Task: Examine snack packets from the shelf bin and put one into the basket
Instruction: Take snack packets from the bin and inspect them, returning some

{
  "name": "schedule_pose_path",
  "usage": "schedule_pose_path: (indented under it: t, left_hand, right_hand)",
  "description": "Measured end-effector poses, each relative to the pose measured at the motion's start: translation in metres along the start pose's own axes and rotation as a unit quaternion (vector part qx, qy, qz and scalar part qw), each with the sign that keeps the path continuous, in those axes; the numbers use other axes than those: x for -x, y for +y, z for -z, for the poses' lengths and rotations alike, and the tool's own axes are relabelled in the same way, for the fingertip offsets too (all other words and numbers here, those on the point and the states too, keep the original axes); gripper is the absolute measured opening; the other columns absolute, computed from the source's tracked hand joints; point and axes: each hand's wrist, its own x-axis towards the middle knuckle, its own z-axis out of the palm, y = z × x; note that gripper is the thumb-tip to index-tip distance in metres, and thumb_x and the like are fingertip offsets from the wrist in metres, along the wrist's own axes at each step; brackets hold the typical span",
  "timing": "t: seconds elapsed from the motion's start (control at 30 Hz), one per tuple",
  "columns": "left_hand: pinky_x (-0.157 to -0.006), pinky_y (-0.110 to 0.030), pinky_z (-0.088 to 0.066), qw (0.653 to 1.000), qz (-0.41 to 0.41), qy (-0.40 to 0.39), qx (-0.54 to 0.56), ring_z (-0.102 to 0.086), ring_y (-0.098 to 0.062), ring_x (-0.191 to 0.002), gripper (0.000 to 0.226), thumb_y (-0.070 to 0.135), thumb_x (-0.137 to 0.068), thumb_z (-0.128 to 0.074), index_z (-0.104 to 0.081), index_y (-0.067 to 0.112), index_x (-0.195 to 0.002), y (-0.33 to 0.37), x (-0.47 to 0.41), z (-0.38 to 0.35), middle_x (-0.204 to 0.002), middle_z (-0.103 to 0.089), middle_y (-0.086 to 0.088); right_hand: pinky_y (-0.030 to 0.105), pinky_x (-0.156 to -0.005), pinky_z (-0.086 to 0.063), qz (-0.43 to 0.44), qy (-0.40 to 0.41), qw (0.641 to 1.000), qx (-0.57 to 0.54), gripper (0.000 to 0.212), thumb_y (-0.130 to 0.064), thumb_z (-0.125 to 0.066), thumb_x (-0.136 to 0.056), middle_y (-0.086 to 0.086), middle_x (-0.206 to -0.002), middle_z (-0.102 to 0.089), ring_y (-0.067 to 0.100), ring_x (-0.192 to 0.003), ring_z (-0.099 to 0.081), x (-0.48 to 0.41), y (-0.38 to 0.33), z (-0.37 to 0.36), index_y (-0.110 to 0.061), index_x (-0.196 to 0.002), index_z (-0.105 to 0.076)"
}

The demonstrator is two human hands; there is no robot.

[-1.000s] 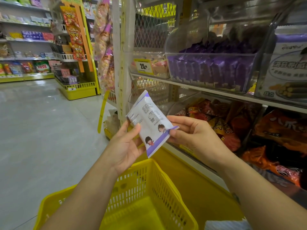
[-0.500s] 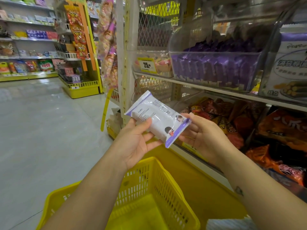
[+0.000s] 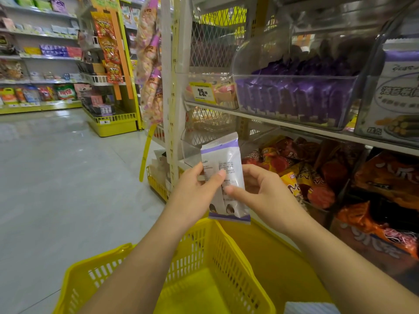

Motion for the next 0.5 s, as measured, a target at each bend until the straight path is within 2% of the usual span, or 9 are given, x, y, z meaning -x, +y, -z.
schedule_pose_path:
  t: [0.1, 0.13, 0.2, 0.23, 0.33, 0.5]
  left_hand:
    - [-0.075, -0.034, -0.059, 0.999, 0.008, 0.025, -0.025, -0.068, 0.003, -0.085, 0.026, 0.034, -0.093, -0.057, -0.061, 0.059, -0.1, -0.001, -0.001, 0.002, -0.091, -0.071, 0.027]
    - [-0.074, -0.032, -0.057, 0.998, 0.009, 0.034, -0.042, -0.066, 0.005, -0.082, 0.034, 0.035, -0.089, -0.058, -0.058, 0.059, -0.113, -0.001, -0.001, 0.004, -0.086, -0.069, 0.031]
    - [-0.071, -0.031, -0.054, 0.994, 0.021, 0.043, -0.095, -0.063, 0.006, -0.073, 0.067, 0.039, -0.075, -0.056, -0.044, 0.042, -0.141, 0.001, -0.001, 0.007, -0.079, -0.068, 0.03]
    - [-0.07, -0.033, -0.055, 0.992, 0.026, 0.039, -0.114, -0.063, 0.005, -0.071, 0.076, 0.041, -0.068, -0.053, -0.042, 0.036, -0.143, 0.001, -0.002, 0.008, -0.078, -0.07, 0.026]
    - [-0.082, -0.044, -0.058, 0.993, 0.029, 0.033, -0.113, -0.068, -0.006, -0.087, 0.072, 0.04, -0.067, -0.05, -0.048, 0.037, -0.139, 0.0, -0.003, 0.01, -0.089, -0.074, 0.015]
    - [-0.079, -0.048, -0.058, 0.994, 0.014, 0.063, -0.09, -0.071, -0.015, -0.081, 0.058, 0.041, -0.078, -0.046, -0.057, 0.03, -0.134, -0.006, -0.006, 0.013, -0.078, -0.074, 0.009]
  right_hand:
    - [0.036, -0.081, -0.058, 0.021, 0.013, 0.995, 0.095, 0.039, -0.02, -0.075, -0.082, -0.006, -0.102, -0.073, 0.008, -0.092, -0.07, 0.002, -0.002, -0.003, -0.022, -0.119, -0.063]
    - [0.037, -0.08, -0.058, 0.028, 0.014, 0.992, 0.125, 0.041, -0.022, -0.076, -0.081, -0.007, -0.101, -0.073, 0.009, -0.09, -0.069, 0.003, -0.003, -0.003, -0.023, -0.119, -0.063]
    - [0.033, -0.08, -0.056, 0.047, 0.012, 0.982, 0.183, 0.044, -0.026, -0.077, -0.079, -0.007, -0.102, -0.072, 0.005, -0.09, -0.068, 0.004, -0.005, -0.004, -0.023, -0.12, -0.064]
    - [0.027, -0.081, -0.055, 0.056, 0.011, 0.976, 0.209, 0.045, -0.028, -0.078, -0.078, -0.008, -0.104, -0.072, 0.001, -0.09, -0.066, 0.005, -0.006, -0.004, -0.023, -0.121, -0.064]
    - [0.017, -0.077, -0.052, 0.069, 0.007, 0.968, 0.241, 0.047, -0.032, -0.078, -0.078, -0.01, -0.107, -0.071, -0.006, -0.086, -0.063, 0.005, -0.009, -0.005, -0.025, -0.122, -0.063]
    - [0.031, -0.079, -0.055, 0.077, 0.002, 0.97, 0.232, 0.044, -0.031, -0.077, -0.079, -0.011, -0.105, -0.072, -0.001, -0.089, -0.066, 0.006, -0.014, -0.006, -0.027, -0.122, -0.064]
